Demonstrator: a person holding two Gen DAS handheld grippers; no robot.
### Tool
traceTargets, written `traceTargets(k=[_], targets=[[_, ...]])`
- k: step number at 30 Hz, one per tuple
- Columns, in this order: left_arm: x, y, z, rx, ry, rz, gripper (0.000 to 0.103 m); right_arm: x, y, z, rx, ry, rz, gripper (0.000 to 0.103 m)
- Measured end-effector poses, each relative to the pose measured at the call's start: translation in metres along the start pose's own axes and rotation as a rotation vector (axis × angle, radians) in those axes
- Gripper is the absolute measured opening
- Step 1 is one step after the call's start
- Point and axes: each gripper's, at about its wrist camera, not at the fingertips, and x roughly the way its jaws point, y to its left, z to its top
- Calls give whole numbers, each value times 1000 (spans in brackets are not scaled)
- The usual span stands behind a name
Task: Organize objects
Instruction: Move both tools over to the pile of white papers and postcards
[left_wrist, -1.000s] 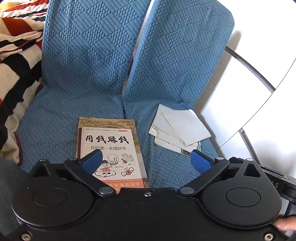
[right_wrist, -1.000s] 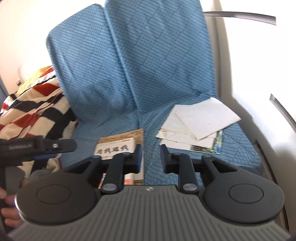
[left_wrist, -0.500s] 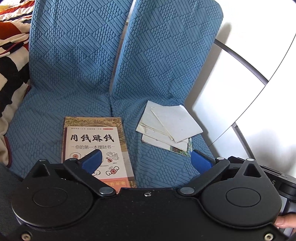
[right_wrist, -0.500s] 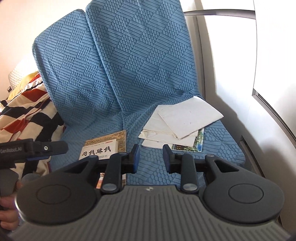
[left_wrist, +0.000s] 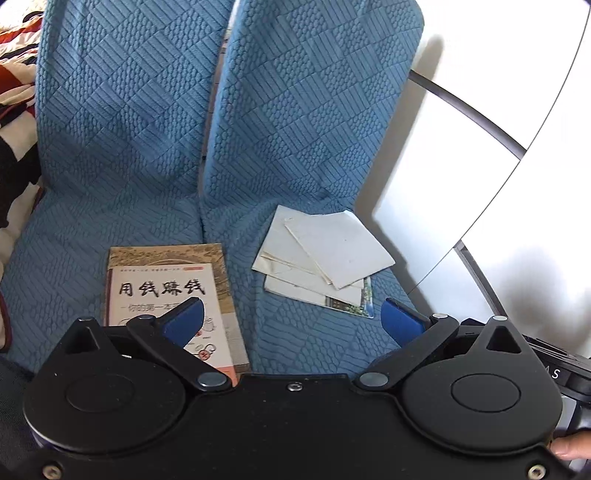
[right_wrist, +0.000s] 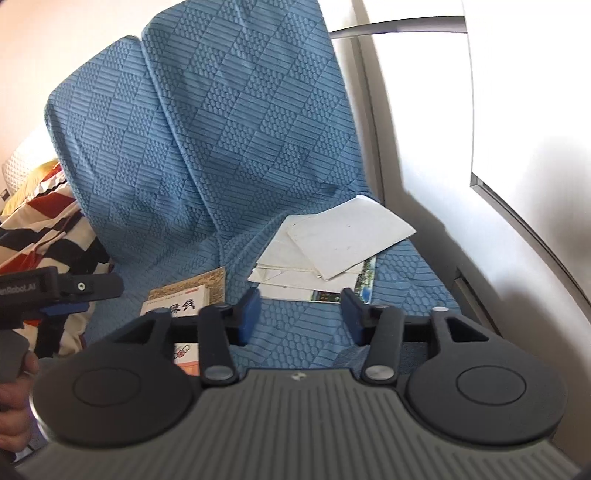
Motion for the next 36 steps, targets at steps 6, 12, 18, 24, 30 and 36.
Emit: traceTargets(k=[6,12,18,24,30,36], targets=[[27,-15,-1,27,-4,18,102,10,-25,0,113,-14,-10,71],[53,-15,-6,21,7,34,102,38,-39,-5,184,-27,-8,71],[77,-4,-3,-31,30,20,102,72,-53,-14,245,-31,-63,71],[102,-5,4,-48,55,9,101,97,-64,-23,315,-24,-78,71],[128,-20,12,-23,59,12,101,110,-71,-16,419,-90,-80,72],[157,-37,14,53,69,52,101,131,-85,-15,553,-112,-86,72]])
